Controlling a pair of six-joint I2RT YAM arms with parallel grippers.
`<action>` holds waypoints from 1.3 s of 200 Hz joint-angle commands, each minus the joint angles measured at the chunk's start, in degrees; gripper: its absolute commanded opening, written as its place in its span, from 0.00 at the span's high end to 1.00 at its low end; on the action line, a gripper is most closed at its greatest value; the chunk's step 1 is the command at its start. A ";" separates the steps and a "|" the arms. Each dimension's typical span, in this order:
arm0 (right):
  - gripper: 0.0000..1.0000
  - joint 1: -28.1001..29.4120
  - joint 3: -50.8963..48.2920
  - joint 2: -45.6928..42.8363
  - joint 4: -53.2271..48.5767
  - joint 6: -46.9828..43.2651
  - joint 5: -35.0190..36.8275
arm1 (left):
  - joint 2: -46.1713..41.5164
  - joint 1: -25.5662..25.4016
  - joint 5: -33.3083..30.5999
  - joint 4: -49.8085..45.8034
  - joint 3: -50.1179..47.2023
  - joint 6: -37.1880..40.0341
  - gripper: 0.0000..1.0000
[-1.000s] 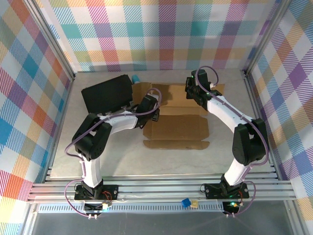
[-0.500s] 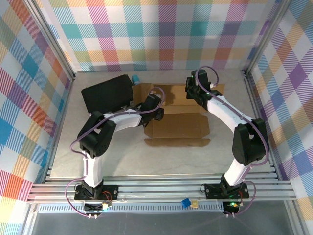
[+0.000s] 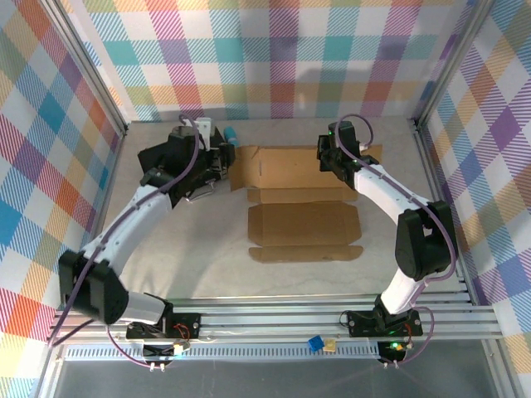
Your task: Fold the paper box
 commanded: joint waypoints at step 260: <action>1.00 -0.69 0.26 -0.20 1.75 -2.27 -2.49 | 6.65 -8.84 -3.66 8.81 -2.50 -9.69 0.32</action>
